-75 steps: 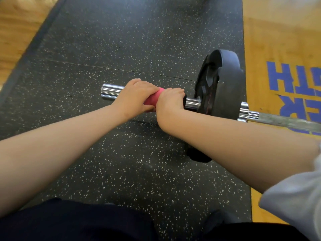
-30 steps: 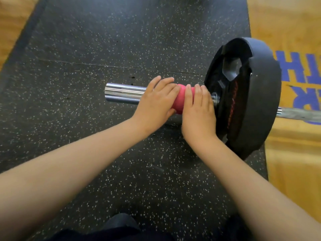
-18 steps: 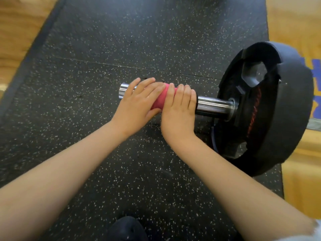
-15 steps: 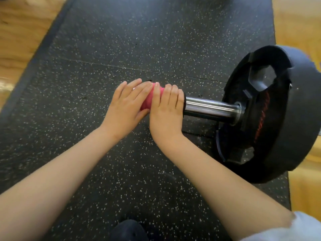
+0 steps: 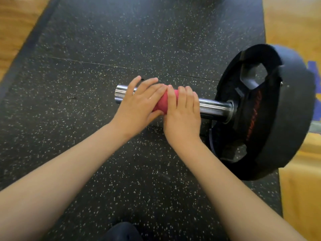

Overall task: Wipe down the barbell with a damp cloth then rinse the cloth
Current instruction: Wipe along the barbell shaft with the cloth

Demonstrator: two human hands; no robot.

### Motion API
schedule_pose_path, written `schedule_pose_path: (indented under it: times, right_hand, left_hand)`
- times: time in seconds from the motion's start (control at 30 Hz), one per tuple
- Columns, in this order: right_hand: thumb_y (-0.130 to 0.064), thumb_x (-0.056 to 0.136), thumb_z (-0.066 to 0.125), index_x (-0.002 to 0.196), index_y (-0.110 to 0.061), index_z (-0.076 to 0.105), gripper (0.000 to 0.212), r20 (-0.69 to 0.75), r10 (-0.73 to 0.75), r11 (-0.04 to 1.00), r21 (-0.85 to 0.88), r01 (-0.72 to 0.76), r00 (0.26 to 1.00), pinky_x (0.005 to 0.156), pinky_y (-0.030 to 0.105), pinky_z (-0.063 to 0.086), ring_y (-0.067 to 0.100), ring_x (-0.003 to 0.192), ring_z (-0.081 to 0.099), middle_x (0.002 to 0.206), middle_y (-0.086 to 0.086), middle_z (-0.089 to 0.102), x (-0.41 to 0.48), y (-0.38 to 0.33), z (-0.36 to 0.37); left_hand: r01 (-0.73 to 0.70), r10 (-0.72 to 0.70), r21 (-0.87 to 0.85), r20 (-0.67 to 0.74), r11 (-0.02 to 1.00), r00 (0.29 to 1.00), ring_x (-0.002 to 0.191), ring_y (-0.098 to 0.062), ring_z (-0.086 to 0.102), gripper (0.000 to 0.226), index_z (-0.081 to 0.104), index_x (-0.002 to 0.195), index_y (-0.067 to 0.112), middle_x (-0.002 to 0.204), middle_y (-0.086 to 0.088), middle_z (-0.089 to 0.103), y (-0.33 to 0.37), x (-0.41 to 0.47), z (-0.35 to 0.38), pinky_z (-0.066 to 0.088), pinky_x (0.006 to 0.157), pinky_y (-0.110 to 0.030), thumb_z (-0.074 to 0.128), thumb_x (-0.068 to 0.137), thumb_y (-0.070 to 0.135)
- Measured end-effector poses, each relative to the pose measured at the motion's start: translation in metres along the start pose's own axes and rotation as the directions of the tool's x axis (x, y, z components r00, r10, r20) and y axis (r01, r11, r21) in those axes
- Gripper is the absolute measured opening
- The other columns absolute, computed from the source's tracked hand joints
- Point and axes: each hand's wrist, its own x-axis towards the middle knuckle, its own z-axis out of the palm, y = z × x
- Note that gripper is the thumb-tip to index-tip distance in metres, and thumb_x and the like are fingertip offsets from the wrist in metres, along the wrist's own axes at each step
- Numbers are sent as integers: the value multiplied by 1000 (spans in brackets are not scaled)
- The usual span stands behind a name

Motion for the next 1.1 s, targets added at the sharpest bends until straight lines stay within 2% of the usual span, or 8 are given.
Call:
schedule_pose_path:
  times: [0.27, 0.37, 0.47, 0.6, 0.7, 0.9, 1.03, 1.1]
  right_hand:
    - [-25, 81, 67, 147, -4, 28, 80, 108, 211, 976, -67, -205, 971, 118, 47, 4, 42, 144, 15, 150, 25, 29, -15, 41, -21]
    - [-25, 82, 65, 148, -5, 27, 79, 123, 214, 976, -68, -207, 969, 118, 48, 1, 42, 143, 15, 150, 26, 28, -15, 38, -20]
    - [-23, 78, 67, 146, -4, 32, 79, 103, 220, 975, -59, -215, 970, 117, 51, 4, 46, 138, 24, 144, 29, 35, -11, 29, -16]
    - [-23, 74, 70, 144, -4, 36, 80, 89, 154, 988, -43, -151, 984, 114, 52, 8, 48, 131, 34, 137, 30, 42, -3, 7, -5]
    - [-25, 74, 67, 144, -8, 38, 78, 77, 90, 995, -57, -86, 993, 112, 52, 10, 47, 128, 39, 134, 29, 45, 6, -26, 5]
    - [-30, 93, 45, 151, -13, 16, 67, 105, -44, 993, -102, 55, 994, 113, 55, 7, 45, 135, 30, 148, 21, 33, 24, -93, 15]
    - [-23, 96, 28, 151, -11, 12, 59, 143, -97, 989, -98, 111, 985, 115, 55, 12, 47, 134, 28, 147, 23, 30, 34, -113, 18]
    - [-21, 94, 25, 150, -11, 18, 57, 128, -95, 989, -102, 109, 987, 114, 54, 16, 45, 131, 33, 144, 21, 35, 35, -112, 18]
  left_hand:
    - [-135, 139, -48, 83, 990, 987, 135, -25, 39, 63, 50, 134, 8, 134, -4, 56, 43, 34, 9, 8, 114, -47, 67, 80, 35]
    - [-123, 130, -71, 99, 990, 987, 136, -24, 37, 64, 47, 137, 8, 137, -3, 54, 45, 33, 7, 8, 116, -49, 66, 82, 34]
    - [-93, 101, -72, 127, 993, 987, 138, -24, 34, 64, 46, 138, 9, 139, -2, 52, 39, 29, 1, 4, 116, -48, 54, 82, 39]
    - [-24, 31, -57, 127, 998, 991, 138, -26, 34, 65, 45, 138, 11, 138, 0, 53, 17, 16, -8, 1, 116, -50, 59, 81, 38]
    - [76, -75, -6, 107, 997, 991, 139, -26, 32, 66, 44, 140, 15, 138, 3, 52, -8, -5, -15, -4, 114, -50, 65, 80, 31]
    - [338, -335, -29, 89, 941, 938, 142, -22, 21, 62, 39, 142, 24, 144, 8, 45, -49, -36, -29, -3, 115, -50, 61, 85, 21]
    - [401, -393, -84, 96, 912, 914, 142, -20, 23, 57, 43, 140, 25, 140, 10, 49, -67, -42, -32, 1, 114, -43, 61, 86, 19]
    - [402, -392, -117, 96, 908, 915, 140, -20, 26, 56, 46, 138, 25, 138, 11, 51, -70, -41, -32, 4, 113, -40, 63, 85, 19]
